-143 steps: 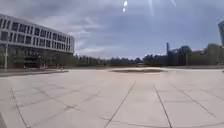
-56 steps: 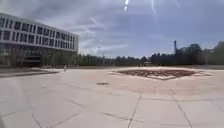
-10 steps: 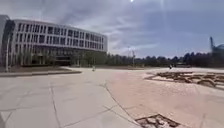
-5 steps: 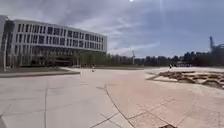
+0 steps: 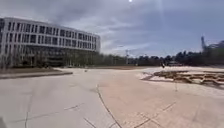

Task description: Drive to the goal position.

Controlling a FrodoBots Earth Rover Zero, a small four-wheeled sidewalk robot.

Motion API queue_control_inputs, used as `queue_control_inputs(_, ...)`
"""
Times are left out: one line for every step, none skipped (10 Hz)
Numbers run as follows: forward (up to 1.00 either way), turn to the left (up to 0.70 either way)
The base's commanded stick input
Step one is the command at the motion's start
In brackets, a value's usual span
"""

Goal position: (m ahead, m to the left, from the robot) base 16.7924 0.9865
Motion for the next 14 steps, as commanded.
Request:
queue_control_inputs(0.50,0.00)
queue_control_inputs(0.50,0.00)
queue_control_inputs(0.50,0.00)
queue_control_inputs(0.50,0.00)
queue_control_inputs(0.50,0.00)
queue_control_inputs(0.50,0.00)
queue_control_inputs(0.50,-0.10)
queue_control_inputs(0.50,-0.26)
queue_control_inputs(0.50,-0.47)
queue_control_inputs(0.50,-0.29)
queue_control_inputs(0.50,0.00)
queue_control_inputs(0.50,0.00)
queue_control_inputs(0.50,0.00)
queue_control_inputs(0.50,0.00)
